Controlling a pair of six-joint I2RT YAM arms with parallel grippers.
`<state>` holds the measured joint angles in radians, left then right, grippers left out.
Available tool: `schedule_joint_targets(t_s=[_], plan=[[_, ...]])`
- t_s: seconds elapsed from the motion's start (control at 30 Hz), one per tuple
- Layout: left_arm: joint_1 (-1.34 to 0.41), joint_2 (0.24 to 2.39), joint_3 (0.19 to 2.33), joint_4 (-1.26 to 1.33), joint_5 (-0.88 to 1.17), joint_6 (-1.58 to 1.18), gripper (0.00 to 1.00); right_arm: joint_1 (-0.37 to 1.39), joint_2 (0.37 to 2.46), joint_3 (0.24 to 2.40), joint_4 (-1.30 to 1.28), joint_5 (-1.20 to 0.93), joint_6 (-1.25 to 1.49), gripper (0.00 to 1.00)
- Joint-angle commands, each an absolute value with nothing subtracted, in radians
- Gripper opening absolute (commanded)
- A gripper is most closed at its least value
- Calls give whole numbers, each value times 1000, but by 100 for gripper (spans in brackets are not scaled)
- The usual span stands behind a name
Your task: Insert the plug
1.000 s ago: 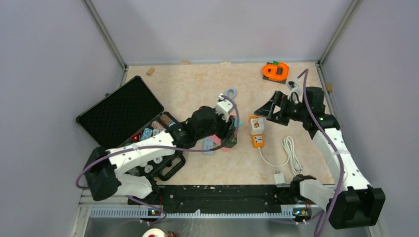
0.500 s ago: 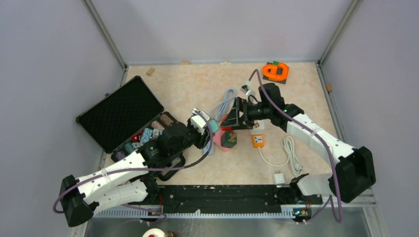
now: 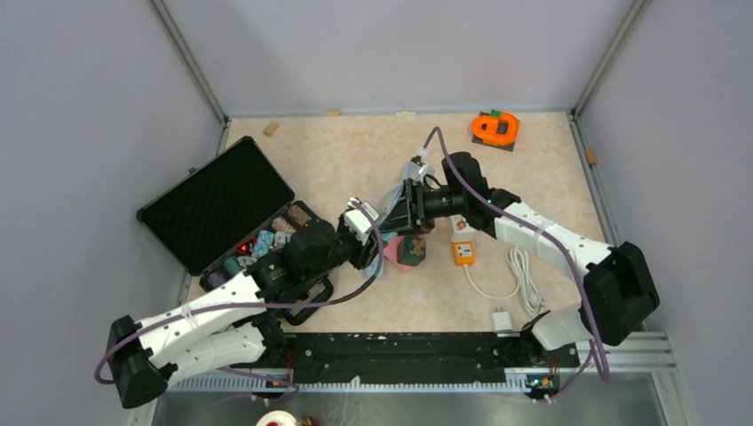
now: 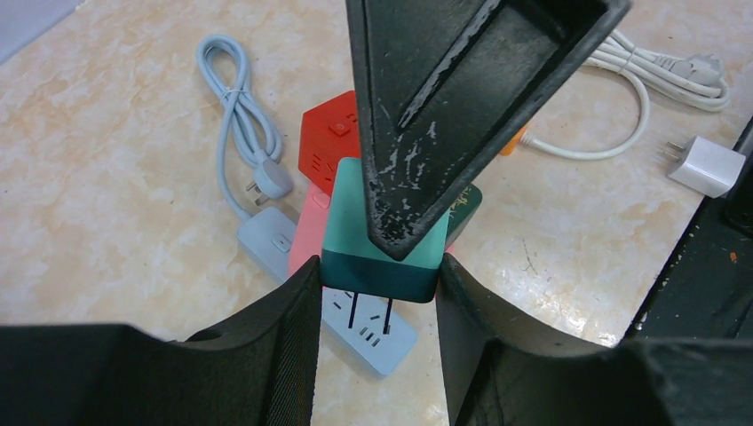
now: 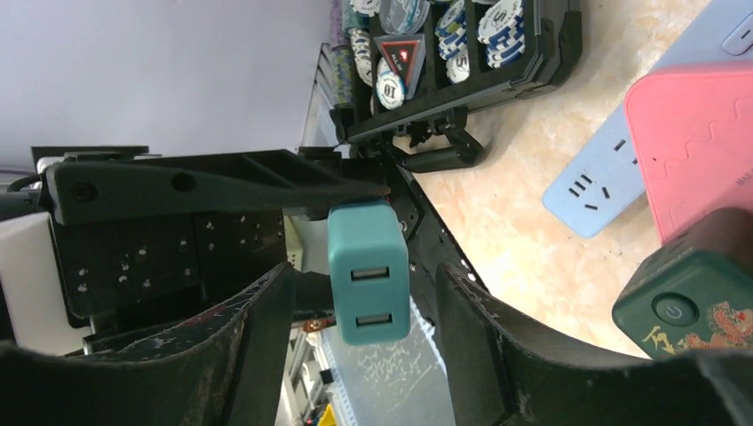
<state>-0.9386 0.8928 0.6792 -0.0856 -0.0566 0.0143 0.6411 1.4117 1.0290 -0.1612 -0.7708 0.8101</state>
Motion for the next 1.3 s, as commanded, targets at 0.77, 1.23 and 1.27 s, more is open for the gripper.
schedule_joint_targets(t_s=[0.77,1.23,1.27], plan=[[-940,924,696,-53,-91,-91,99,649,1418,1134,-377,-557,642,0],[-877,962,651,25,38,-288,99,647,1315,1206,-633,-212,543,0],[-865,956,644,26,45,-299,99,647,1298,1207,-644,-189,543,0]])
